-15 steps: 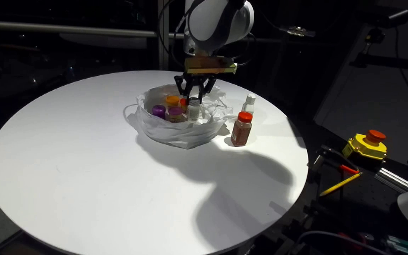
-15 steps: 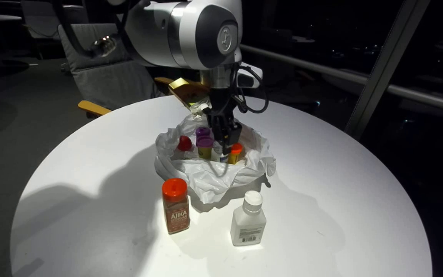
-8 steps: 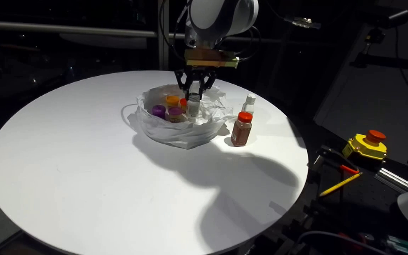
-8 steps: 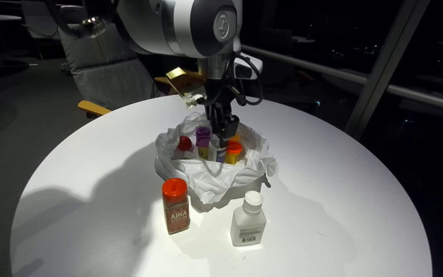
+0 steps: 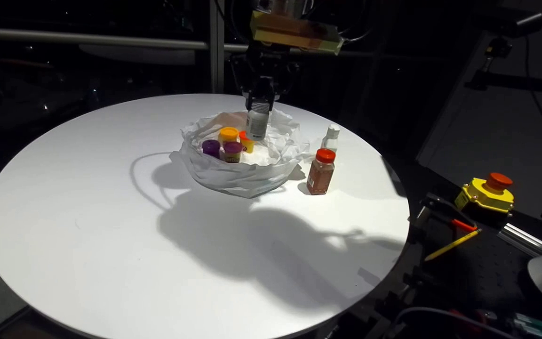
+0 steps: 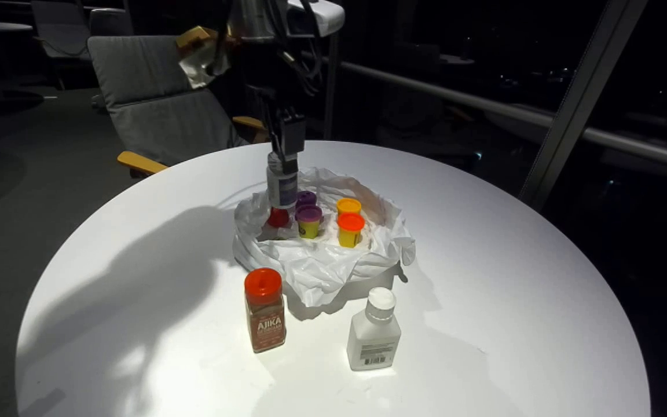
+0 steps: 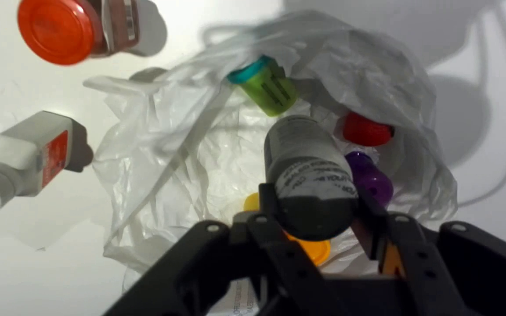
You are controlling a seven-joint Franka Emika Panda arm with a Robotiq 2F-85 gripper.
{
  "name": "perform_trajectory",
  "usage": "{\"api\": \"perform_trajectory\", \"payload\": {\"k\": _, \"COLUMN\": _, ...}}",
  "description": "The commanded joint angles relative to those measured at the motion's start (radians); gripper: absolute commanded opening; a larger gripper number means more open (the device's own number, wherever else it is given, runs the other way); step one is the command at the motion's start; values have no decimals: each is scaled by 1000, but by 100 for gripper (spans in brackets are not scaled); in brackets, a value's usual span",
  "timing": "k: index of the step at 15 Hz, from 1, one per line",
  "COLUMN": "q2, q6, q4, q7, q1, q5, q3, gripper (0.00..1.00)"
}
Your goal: Remove the objects in the plastic and put them on the table
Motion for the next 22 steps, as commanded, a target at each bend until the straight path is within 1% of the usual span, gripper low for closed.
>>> {"api": "perform_trajectory", "payload": {"k": 1, "q2": -103, "q6": 9, "q4": -152, "q7": 80, "q1": 15, "q5": -62, "q3": 43, "gripper": 20}}
{"api": "perform_trajectory", "payload": {"k": 2, "q2": -113, "q6": 18, "q4": -186, "q7": 86, "q1": 10, "q5": -62, "q3": 61, "gripper": 20}}
{"api": "perform_trajectory", "payload": {"k": 3, "q2": -106, "q6": 34, "q4": -211, "q7": 61, "q1": -4, "q5": -29, "q3": 86, "gripper": 20}}
{"api": "perform_trajectory", "payload": {"k": 5, "q2": -85, "q6": 72, "q4": -250, "q7": 35, "q1": -15, "q5": -20, "q3": 108, "gripper": 20}}
{"api": "perform_trajectory", "payload": {"k": 8, "q2": -26, "q6": 137, "q4": -273, "q7": 29, "q1": -21, "q5": -31, "q3": 106, "gripper": 20}}
{"api": "perform_trajectory", "payload": {"k": 12, "q2": 25, "q6": 162, "q4": -282, "q7": 24, "q1": -9, "q5": -37, "q3": 93, "gripper": 20}}
{"api": "perform_trajectory", "payload": {"k": 13, "q2": 38, "q6": 161, "q4": -280, "q7": 23, "q1": -7, "q5": -35, "q3": 90, "gripper": 39}}
{"api": "perform_trajectory", "payload": {"k": 14, "q2": 51, "q6": 158, "q4": -278, "q7": 14, "q1": -14, "q5": -15, "q3": 95, "gripper": 70}}
{"api": "perform_trajectory", "payload": {"k": 15, "q2": 59, "q6": 153, "q4": -275, "q7": 3, "q1": -20, "q5": 3, "q3": 102, "gripper": 71}}
{"api": "perform_trajectory", "payload": {"k": 18, "q2": 27, "q6": 150, "q4": -272, "q7": -9, "q1": -17, "q5": 25, "q3": 100, "gripper": 92}}
{"api": "perform_trajectory", "payload": {"k": 19, "q2": -5, "q6": 141, "q4": -268, "q7": 3, "q1": -2, "q5": 7, "q3": 86, "gripper": 99}}
{"api": "perform_trajectory", "payload": {"k": 21, "q2": -33, "q6": 129, "q4": -232, "q7": 16, "q1": 9, "q5": -28, "q3": 70, "gripper": 100}}
{"api": "perform_trajectory", "payload": {"k": 22, "q2": -33, "q6": 120, "q4": -198, "q7": -10, "q1": -3, "q5": -26, "q3": 79, "gripper": 100}}
